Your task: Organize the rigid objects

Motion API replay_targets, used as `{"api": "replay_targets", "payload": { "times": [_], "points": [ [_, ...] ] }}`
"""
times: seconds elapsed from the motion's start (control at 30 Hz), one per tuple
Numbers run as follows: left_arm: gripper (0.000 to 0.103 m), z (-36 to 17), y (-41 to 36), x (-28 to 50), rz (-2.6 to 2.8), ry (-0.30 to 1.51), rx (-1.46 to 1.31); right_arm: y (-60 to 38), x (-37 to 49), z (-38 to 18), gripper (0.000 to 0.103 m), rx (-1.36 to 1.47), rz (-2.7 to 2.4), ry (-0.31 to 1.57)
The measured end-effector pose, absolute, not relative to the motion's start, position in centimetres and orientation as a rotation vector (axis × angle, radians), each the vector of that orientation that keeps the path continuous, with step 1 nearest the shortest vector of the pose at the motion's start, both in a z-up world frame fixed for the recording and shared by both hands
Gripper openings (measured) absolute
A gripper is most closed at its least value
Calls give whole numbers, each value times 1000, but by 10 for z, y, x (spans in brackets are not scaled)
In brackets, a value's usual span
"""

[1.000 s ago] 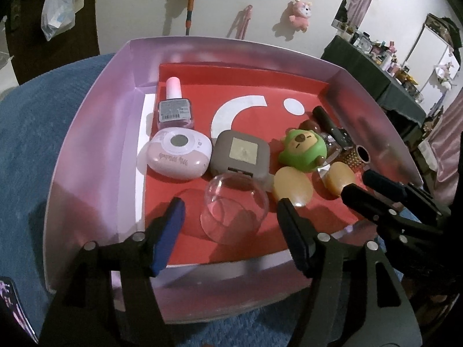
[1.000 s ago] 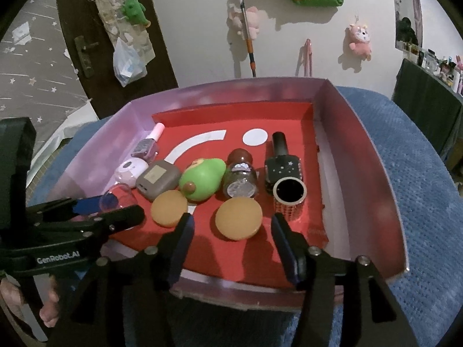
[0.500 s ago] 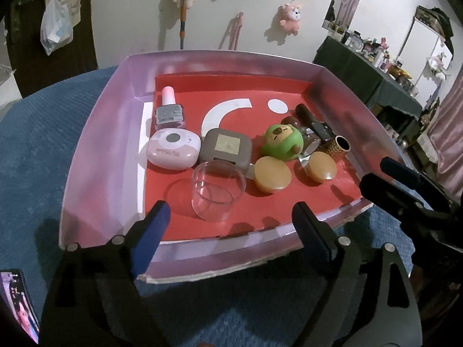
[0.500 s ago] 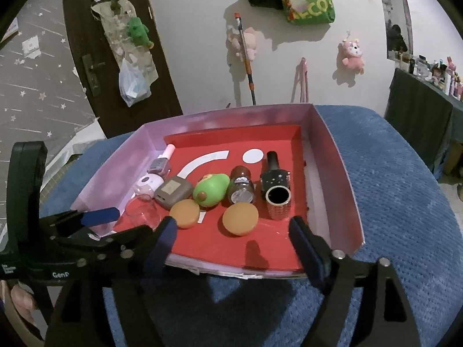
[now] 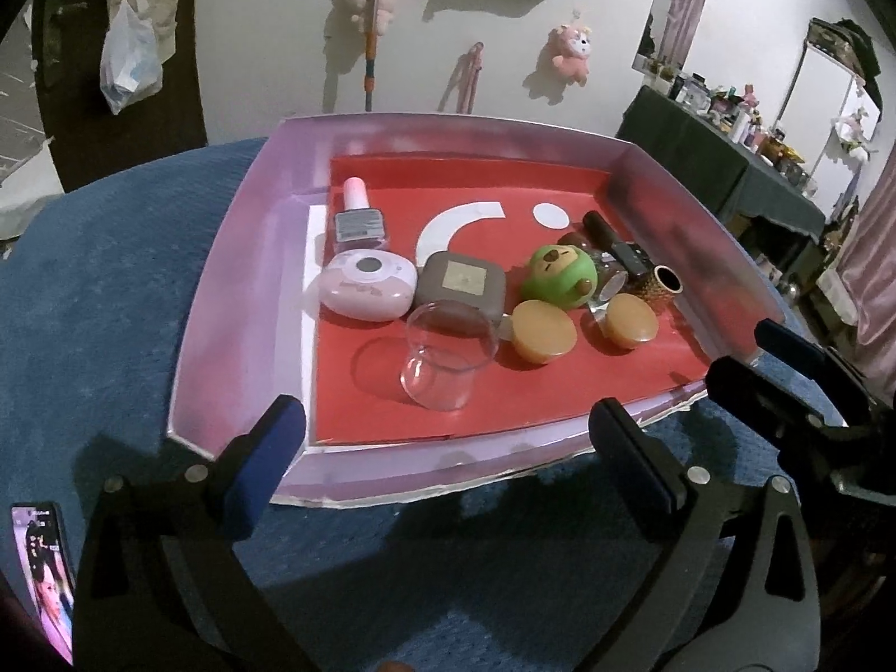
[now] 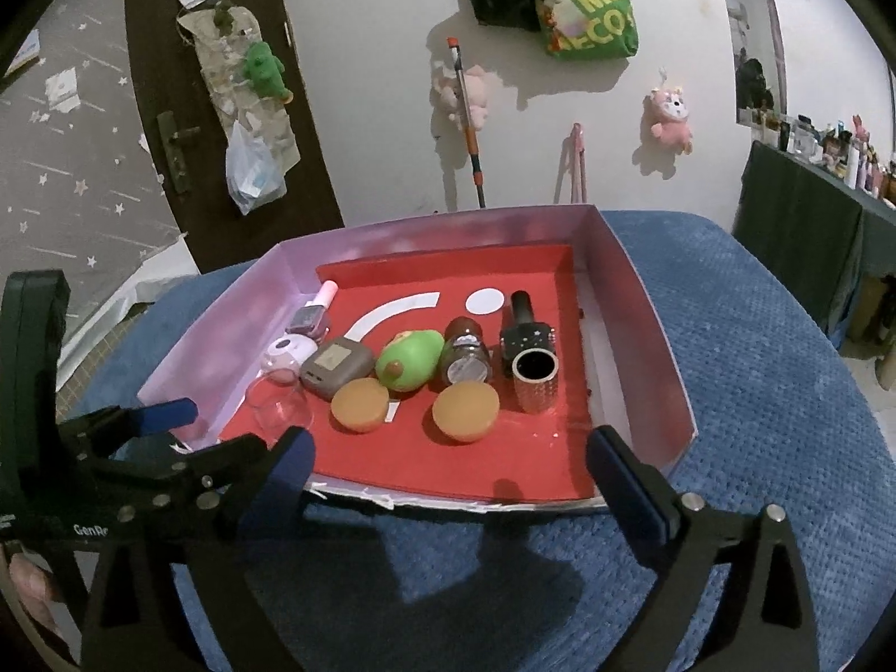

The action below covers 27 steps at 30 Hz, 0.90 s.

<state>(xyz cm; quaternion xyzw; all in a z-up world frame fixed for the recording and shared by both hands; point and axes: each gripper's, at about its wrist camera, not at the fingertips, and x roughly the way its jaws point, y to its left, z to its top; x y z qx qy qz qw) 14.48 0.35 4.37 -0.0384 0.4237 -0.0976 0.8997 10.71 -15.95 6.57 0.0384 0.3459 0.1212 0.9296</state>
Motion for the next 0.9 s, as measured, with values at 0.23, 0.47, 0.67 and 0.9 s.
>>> {"api": "replay_targets", "payload": {
  "times": [0.23,0.47,0.67,0.9],
  "points": [
    [103,40,6,142,-173,868,-67,-153,105,56,102,50,216,713],
    [103,33,7,143,-168,878,-71,-150,106,51,102,27,205,723],
    [103,32,8,144,-169,880,-67,-150,106,50,102,25,203,725],
    [103,32,7,143,-170,880,-66,-151,106,50,102,32,205,727]
  ]
}}
